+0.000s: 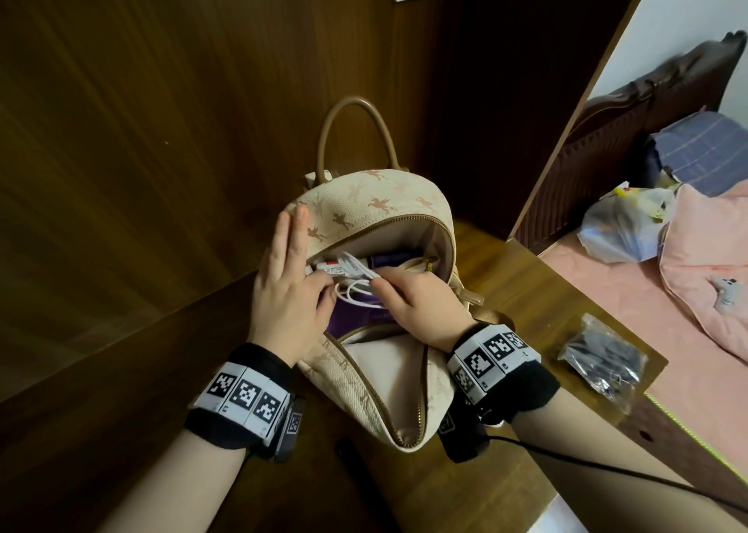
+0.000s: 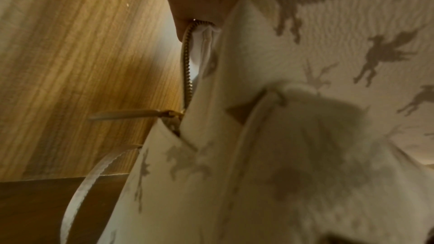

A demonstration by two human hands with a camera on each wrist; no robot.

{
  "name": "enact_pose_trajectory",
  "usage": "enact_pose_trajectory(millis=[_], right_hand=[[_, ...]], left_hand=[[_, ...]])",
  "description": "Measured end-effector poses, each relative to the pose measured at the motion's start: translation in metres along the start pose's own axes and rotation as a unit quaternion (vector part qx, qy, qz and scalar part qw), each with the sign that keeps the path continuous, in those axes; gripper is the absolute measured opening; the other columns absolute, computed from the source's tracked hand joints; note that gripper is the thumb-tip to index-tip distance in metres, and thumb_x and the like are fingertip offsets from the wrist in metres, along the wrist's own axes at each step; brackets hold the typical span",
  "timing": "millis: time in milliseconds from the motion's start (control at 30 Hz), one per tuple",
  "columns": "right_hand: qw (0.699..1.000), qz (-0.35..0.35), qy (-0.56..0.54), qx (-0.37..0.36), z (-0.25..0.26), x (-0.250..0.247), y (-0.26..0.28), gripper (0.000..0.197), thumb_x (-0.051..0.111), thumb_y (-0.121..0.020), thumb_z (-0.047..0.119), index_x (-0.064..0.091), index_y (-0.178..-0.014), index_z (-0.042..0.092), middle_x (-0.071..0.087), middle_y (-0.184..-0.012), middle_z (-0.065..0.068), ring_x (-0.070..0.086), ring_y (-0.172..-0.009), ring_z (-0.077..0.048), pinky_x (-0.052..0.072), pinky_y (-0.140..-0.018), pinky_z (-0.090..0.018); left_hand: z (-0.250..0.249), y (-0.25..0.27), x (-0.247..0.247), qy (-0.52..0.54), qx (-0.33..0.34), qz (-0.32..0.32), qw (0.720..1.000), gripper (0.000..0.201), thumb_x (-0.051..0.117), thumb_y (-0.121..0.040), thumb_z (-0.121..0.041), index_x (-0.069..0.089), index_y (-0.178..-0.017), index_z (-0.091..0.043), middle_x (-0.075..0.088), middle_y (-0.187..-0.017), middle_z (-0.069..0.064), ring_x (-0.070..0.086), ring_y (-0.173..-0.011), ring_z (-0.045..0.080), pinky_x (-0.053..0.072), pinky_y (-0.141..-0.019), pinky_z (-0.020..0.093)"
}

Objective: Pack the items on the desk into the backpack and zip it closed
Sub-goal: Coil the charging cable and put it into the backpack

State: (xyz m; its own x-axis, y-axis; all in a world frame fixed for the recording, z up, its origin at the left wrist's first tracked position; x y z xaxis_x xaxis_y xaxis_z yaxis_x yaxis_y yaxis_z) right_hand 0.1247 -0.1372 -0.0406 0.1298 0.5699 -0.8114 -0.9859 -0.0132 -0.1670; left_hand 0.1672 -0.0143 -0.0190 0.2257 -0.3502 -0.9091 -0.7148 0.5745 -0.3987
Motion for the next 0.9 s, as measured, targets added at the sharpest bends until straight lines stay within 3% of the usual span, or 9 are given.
enact_pose_trajectory(millis=[133,267,400,533,733,900], right_hand=[[0.999,0.043,0.002,0.007,0.0,0.008,0.0,0.028,0.038,-0.1,0.034,0.06,-0.097,0.017,0.063,-0.083,-0.006,0.059,-0.083,-0.027,0.039,-0.068,-0.032],[0.998,0.062,0.021,0.009,0.0,0.012,0.002,0.029,0.039,-0.1,0.035,0.062,-0.099,0.017,0.067,-0.091,-0.009,0.06,-0.088,-0.028,0.041,-0.072,-0.033],[1.0,0.026,0.008,0.013,-0.001,0.005,0.001,0.031,0.037,-0.1,0.035,0.061,-0.097,0.015,0.065,-0.085,-0.009,0.06,-0.084,-0.028,0.037,-0.067,-0.031],[1.0,-0.022,-0.011,0.003,0.002,-0.005,0.005,0.038,0.032,-0.098,0.039,0.06,-0.111,0.017,0.068,-0.094,-0.005,0.061,-0.088,-0.023,0.045,-0.073,-0.034],[0.999,0.035,0.021,0.01,-0.001,0.007,0.0,0.031,0.035,-0.1,0.037,0.059,-0.107,0.018,0.068,-0.094,-0.005,0.061,-0.086,-0.024,0.04,-0.067,-0.03],[0.998,0.052,0.039,0.016,-0.001,0.013,0.0,0.032,0.034,-0.1,0.038,0.059,-0.11,0.02,0.068,-0.099,-0.005,0.061,-0.091,-0.025,0.048,-0.075,-0.036]], left_hand=[[0.002,0.001,0.002,-0.014,-0.008,0.004,1.0,0.01,0.069,-0.079,-0.022,0.072,-0.085,-0.015,0.0,-0.161,0.012,-0.004,-0.147,0.03,0.037,-0.103,0.053],[0.005,0.0,0.007,-0.053,-0.017,0.015,0.998,0.035,0.069,-0.078,-0.025,0.069,-0.112,-0.016,-0.002,-0.16,0.015,-0.001,-0.147,0.034,0.035,-0.105,0.056],[0.003,0.0,0.004,-0.046,-0.01,0.005,0.999,0.023,0.063,-0.082,-0.027,0.073,-0.099,-0.015,-0.001,-0.16,0.013,0.0,-0.147,0.032,0.034,-0.106,0.055],[0.0,0.0,0.0,-0.042,-0.006,-0.011,0.999,0.02,0.057,-0.086,-0.024,0.074,-0.085,-0.013,-0.006,-0.159,0.008,-0.004,-0.147,0.029,0.034,-0.105,0.054],[0.004,-0.003,0.001,-0.059,-0.025,-0.003,0.998,0.023,0.059,-0.086,-0.03,0.074,-0.078,-0.015,-0.004,-0.161,0.009,-0.002,-0.148,0.029,0.033,-0.105,0.056],[0.006,-0.008,0.001,-0.128,-0.027,0.015,0.991,0.018,0.066,-0.082,-0.036,0.076,-0.081,-0.021,-0.007,-0.161,0.006,-0.002,-0.146,0.035,0.02,-0.111,0.061]])
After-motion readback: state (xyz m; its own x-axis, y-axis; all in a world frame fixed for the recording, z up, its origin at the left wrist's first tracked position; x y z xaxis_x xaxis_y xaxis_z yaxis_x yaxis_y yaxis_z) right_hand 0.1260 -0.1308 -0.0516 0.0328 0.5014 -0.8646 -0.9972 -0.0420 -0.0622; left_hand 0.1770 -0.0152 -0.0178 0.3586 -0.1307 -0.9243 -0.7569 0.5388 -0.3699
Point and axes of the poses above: each hand's wrist, its own y-axis away from the middle knuckle, its own x-axis out of the palm, z = x × y, the point moved 10 cm from there along -y, towards the middle knuckle
